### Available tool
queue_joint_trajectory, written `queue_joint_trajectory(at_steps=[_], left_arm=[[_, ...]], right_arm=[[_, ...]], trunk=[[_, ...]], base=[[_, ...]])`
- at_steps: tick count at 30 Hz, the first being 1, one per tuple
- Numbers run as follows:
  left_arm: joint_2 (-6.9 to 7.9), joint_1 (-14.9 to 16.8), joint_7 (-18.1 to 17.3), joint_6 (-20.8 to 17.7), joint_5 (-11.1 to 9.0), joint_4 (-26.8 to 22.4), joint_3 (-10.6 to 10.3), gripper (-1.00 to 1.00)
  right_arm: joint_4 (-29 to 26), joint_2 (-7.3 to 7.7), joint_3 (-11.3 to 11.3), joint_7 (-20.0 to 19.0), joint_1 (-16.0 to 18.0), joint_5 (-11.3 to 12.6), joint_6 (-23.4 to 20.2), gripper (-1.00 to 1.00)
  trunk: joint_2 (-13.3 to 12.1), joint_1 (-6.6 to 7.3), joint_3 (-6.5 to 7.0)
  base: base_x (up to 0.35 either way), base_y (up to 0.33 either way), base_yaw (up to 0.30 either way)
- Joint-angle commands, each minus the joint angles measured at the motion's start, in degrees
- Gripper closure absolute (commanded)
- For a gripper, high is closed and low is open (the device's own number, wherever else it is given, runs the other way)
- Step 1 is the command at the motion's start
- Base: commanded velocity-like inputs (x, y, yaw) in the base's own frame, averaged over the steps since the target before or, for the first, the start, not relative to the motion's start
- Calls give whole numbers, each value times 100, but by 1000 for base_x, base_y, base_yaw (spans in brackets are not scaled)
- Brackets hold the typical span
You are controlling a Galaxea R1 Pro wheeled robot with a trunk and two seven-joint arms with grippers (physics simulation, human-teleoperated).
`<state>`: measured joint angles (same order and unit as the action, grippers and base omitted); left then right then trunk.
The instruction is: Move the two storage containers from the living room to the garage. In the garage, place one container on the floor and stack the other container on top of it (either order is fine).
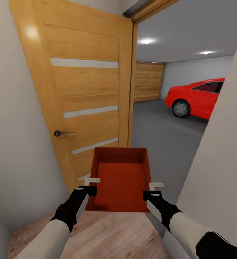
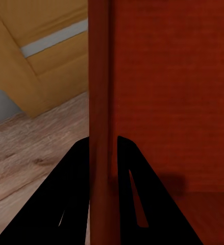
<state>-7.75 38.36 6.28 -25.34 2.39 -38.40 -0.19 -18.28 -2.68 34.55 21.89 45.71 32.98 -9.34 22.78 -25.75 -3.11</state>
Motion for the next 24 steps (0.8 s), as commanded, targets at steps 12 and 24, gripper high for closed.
queue_joint_trajectory(at_steps=[12,24], left_arm=[[-8,0,181,-50,210,6,-6,100],[-8,2,181,-50,218,-1,0,100]], right_arm=[[0,-4,8,43,8,54,-42,100],[0,-4,10,43,8,51,-42,100]], trunk=[[14,-4,-13],[14,-4,-13]], base=[[43,85,-89],[99,160,-61]])
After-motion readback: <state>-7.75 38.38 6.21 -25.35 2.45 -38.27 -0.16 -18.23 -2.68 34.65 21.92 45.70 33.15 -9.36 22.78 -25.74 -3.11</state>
